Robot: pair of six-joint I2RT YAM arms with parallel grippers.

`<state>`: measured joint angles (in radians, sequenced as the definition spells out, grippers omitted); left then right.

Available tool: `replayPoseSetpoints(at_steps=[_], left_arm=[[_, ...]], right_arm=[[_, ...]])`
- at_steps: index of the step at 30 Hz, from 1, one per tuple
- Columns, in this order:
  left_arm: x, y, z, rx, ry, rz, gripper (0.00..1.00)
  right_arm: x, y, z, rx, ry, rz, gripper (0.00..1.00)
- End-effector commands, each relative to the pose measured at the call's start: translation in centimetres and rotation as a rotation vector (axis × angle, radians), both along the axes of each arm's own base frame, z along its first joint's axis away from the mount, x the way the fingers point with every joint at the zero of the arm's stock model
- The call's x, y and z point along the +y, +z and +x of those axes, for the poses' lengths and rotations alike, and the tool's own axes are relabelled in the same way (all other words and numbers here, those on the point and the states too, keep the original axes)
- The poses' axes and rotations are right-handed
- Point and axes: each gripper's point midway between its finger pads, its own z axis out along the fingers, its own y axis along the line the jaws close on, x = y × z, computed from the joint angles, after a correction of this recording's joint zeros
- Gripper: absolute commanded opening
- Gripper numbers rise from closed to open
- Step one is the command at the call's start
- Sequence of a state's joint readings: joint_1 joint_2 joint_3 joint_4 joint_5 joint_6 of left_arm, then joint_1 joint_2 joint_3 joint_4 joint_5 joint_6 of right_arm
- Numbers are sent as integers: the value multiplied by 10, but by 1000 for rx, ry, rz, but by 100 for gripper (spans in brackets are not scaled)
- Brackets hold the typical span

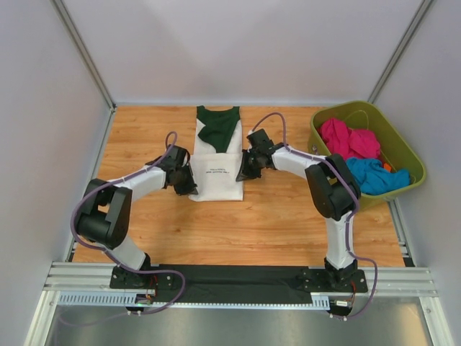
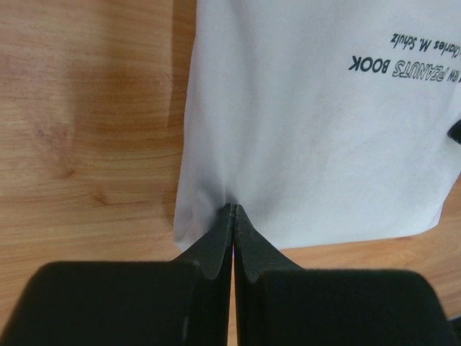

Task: Fold and stack the t-shirts
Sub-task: Fold the tshirt

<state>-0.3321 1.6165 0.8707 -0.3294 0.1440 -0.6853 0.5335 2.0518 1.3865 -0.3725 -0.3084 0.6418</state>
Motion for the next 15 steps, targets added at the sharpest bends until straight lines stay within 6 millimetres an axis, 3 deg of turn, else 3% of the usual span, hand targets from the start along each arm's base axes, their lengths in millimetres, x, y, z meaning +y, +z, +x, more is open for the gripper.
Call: replayPoseSetpoints(at_steps=[1,2,4,5,6,7,8,10,11,12,13,14,15], left_arm=[[-2,40,21,-106,-42,11,0],[-1,48,19,-104,-52,14,2],[0,81,31,-182,-61,23,6],[4,86,26,-173,-64,43,9],[10,102,27,-201,-65,69,18],[12,107,25,-210,-73,81,18],[15,112,23,-219,-78,93,26],[22,117,13,-220,-85,117,41],[24,117,8,-213,-87,120,57],[26,114,-1,-205,-87,120,64],[27,110,-8,-188,-86,114,73],[28,106,-14,-175,-74,108,75],[31,97,-25,-151,-68,105,75]], right_arm=[[1,29,10,-79,29,-10,0],[1,46,13,-114,28,-3,0],[0,64,12,-137,33,5,0],[-2,70,10,-145,31,12,0],[-1,92,4,-177,38,40,0],[0,92,3,-175,39,39,0],[-2,98,-5,-181,44,46,2],[-2,98,-17,-181,58,34,14],[-4,97,-22,-183,66,18,20],[-13,90,-30,-174,55,-31,34],[-13,86,-38,-171,67,-59,41],[-16,84,-43,-172,66,-83,48],[-24,69,-52,-142,59,-129,59]])
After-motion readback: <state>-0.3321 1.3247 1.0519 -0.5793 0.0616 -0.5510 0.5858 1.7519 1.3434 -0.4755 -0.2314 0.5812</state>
